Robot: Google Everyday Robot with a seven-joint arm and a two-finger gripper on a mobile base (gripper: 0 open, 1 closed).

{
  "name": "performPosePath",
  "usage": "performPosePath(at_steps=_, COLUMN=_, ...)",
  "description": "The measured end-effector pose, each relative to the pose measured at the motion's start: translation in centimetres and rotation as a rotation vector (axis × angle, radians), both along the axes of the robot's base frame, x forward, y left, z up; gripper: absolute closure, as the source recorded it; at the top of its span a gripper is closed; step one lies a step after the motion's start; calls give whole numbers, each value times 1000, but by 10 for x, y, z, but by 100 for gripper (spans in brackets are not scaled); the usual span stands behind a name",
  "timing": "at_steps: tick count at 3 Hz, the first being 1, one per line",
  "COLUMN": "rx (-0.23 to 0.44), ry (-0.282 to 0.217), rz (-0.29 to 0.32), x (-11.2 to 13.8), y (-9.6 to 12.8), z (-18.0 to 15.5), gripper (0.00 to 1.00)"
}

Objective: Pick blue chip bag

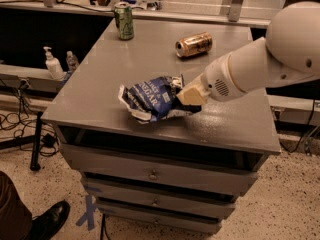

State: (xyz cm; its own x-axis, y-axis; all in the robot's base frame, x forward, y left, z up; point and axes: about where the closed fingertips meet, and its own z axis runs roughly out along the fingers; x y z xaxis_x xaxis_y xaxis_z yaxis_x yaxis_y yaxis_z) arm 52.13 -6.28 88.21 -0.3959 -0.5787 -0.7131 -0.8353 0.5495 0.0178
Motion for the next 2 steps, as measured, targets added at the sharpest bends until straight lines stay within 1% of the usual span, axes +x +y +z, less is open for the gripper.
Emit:
performPosePath(at_steps=1, rx=12, ry=-24, rz=-35, x=13, y=-28, z=24, gripper=100)
performPosePath(at_steps=2, rx=35, ry=-43, rz=-90, x=22, y=-56, z=48, gripper=100)
